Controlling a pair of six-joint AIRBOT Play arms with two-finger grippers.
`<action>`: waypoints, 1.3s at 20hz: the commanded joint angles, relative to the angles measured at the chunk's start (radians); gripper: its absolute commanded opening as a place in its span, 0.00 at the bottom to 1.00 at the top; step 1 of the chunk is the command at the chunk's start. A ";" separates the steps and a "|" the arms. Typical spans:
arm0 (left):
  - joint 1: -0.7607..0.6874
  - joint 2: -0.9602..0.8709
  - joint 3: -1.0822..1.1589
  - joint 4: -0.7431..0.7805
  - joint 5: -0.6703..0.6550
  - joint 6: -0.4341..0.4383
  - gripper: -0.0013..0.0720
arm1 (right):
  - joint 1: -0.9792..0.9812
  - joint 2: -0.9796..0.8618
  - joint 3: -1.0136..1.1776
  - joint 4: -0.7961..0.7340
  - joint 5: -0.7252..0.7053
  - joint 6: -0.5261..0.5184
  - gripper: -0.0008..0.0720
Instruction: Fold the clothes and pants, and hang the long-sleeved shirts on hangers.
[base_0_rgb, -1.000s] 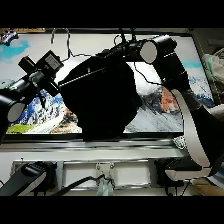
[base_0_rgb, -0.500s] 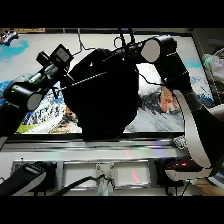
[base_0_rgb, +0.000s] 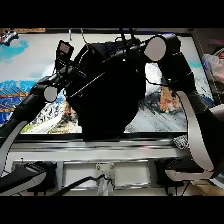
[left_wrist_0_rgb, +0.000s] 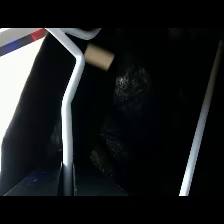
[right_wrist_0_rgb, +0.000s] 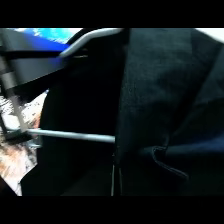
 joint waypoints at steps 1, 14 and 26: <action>0.007 -0.031 0.001 -0.085 0.047 0.000 0.05 | 0.000 0.025 0.001 0.008 0.031 0.000 0.04; -0.018 -0.031 0.181 -0.522 -0.327 0.279 0.05 | 0.000 0.042 0.001 -0.063 0.016 -0.001 0.04; 0.255 -0.277 0.190 -1.497 -1.059 0.684 0.05 | 0.000 0.042 0.001 -0.041 0.035 -0.004 0.04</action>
